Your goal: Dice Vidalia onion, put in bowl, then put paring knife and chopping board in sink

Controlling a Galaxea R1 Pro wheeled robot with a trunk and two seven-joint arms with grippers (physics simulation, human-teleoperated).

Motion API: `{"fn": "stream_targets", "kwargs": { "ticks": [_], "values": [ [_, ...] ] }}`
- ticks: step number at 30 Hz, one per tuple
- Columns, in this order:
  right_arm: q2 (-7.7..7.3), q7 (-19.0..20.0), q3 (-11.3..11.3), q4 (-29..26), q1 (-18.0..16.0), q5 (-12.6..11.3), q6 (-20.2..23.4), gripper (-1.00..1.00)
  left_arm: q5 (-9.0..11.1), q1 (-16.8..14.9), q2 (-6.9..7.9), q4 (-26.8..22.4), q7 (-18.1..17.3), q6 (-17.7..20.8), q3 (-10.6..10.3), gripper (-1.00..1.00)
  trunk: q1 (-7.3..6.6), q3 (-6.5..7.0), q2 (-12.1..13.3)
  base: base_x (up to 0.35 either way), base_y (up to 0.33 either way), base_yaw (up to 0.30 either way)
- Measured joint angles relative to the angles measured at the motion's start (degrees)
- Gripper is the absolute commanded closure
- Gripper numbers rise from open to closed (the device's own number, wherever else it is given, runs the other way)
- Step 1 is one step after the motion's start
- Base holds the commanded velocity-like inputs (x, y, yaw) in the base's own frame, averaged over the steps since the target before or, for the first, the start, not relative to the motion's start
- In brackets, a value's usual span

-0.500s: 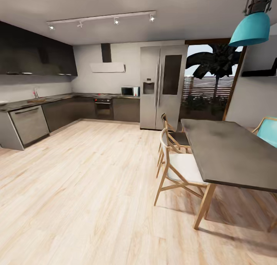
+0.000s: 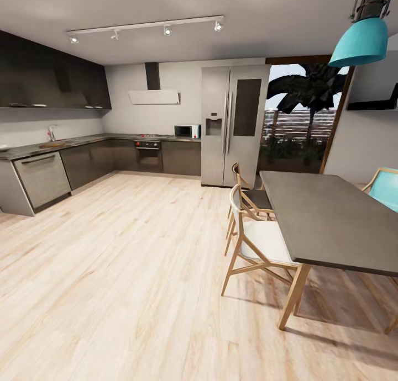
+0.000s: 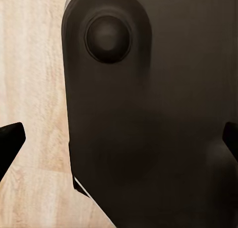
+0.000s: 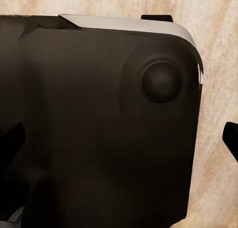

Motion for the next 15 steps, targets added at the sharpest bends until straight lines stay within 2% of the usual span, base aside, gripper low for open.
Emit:
{"fn": "stream_targets", "kwargs": {
  "ticks": [15],
  "values": [
    [0.03,0.0,-0.01,0.0,0.0,0.0,0.0,-1.0,0.0,0.0,0.0,0.04,-0.03,0.0,0.0,-1.0,0.0,0.0,0.0,0.0,0.0,0.0]
  ]
}}
